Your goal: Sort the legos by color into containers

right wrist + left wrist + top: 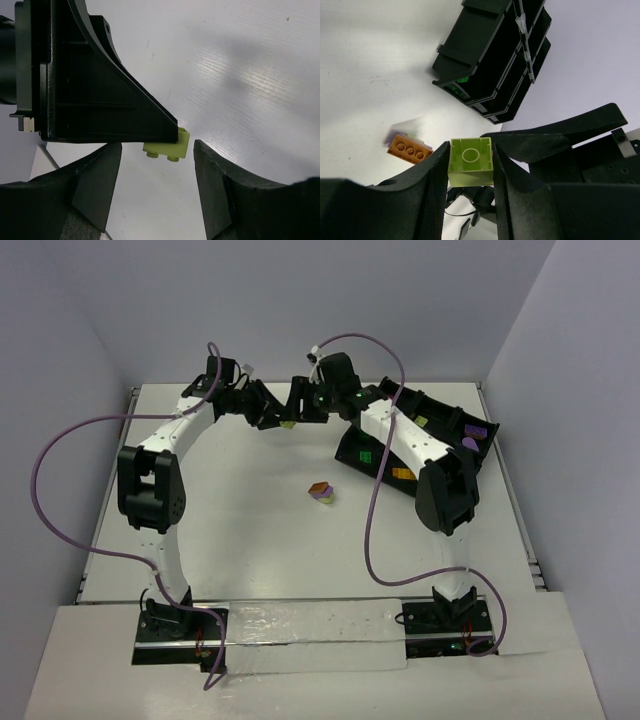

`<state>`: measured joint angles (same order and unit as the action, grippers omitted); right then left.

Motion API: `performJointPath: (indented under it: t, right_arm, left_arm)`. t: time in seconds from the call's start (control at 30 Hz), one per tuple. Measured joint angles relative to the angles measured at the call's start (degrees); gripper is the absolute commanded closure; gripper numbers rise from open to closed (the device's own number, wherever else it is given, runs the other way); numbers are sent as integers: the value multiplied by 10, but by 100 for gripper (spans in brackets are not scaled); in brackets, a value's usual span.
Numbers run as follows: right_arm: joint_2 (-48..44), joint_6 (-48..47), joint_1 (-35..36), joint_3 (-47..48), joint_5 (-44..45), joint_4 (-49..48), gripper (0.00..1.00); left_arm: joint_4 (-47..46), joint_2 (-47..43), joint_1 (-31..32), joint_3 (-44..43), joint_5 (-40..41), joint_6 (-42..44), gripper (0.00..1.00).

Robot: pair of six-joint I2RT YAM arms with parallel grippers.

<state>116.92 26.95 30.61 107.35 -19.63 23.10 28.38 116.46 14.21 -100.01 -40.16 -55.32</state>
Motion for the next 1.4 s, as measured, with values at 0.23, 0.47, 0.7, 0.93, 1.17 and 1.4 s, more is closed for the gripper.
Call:
performJointPath:
  t: [0.23, 0.47, 0.7, 0.93, 1.17, 1.4]
  right_arm:
    - [19, 14, 0, 0, -14, -9, 62]
    - [23, 20, 0, 0, -16, -12, 100]
    - [0, 17, -1, -39, 2, -23, 100]
    - [-102, 13, -42, -172, 46, -6, 100]
    - [-211, 7, -190, -245, 109, 22, 100]
    - [-219, -5, -323, -229, 198, 77, 100]
  left_arm:
    - [0, 0, -1, 0, 9, 0, 100]
    - [-1, 0, -2, 0, 13, 1, 94]
    - [14, 0, 0, -3, 23, 18, 4]
    - [52, -4, -6, -16, 58, 43, 1]
    - [63, -6, -20, -17, 76, 52, 1]
    - [84, -6, -18, -30, 84, 69, 1]
